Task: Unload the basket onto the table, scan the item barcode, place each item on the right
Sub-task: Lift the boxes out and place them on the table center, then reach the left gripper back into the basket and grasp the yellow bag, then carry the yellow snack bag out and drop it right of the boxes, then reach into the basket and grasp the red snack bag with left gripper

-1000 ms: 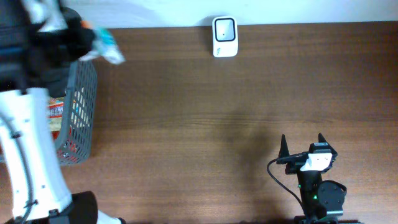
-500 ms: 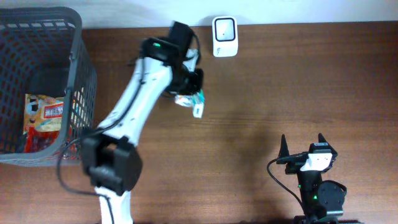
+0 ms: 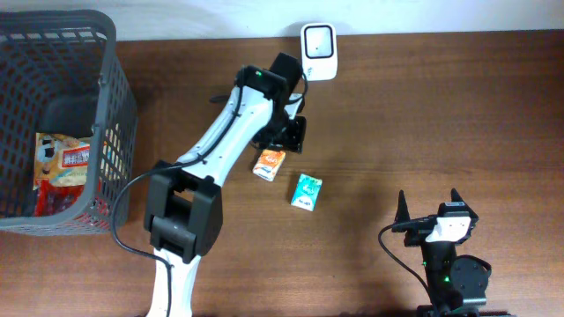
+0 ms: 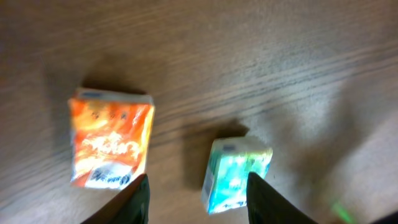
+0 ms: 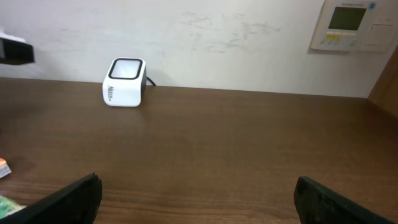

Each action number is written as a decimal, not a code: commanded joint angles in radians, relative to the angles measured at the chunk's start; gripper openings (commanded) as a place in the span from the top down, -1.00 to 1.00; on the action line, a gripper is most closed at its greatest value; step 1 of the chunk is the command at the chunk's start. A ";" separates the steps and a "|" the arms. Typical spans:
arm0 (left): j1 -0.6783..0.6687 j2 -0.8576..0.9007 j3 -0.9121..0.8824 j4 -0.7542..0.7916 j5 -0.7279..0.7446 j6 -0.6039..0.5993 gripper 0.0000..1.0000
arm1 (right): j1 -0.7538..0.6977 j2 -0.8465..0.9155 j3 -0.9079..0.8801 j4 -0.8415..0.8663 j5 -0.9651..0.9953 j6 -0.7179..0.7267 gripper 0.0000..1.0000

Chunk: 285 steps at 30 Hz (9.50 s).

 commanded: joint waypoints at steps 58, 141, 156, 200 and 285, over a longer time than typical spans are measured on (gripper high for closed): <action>1.028 -0.103 -0.263 0.079 -0.355 -0.238 -0.99 | -0.006 -0.006 -0.008 -0.003 0.012 0.008 -0.97; 0.995 -0.719 -0.152 0.393 -0.102 -0.051 1.00 | -0.006 -0.006 -0.008 -0.003 0.012 0.008 -0.97; 0.372 -0.689 -0.190 0.321 0.180 -0.051 1.00 | -0.006 -0.006 -0.008 -0.003 0.012 0.008 -0.97; 0.192 -0.195 0.734 -0.249 -0.145 0.132 -0.88 | -0.006 -0.006 -0.008 -0.003 0.012 0.008 -0.97; 1.021 -0.378 -0.387 0.234 -0.426 -0.385 1.00 | -0.006 -0.006 -0.008 -0.003 0.012 0.008 -0.97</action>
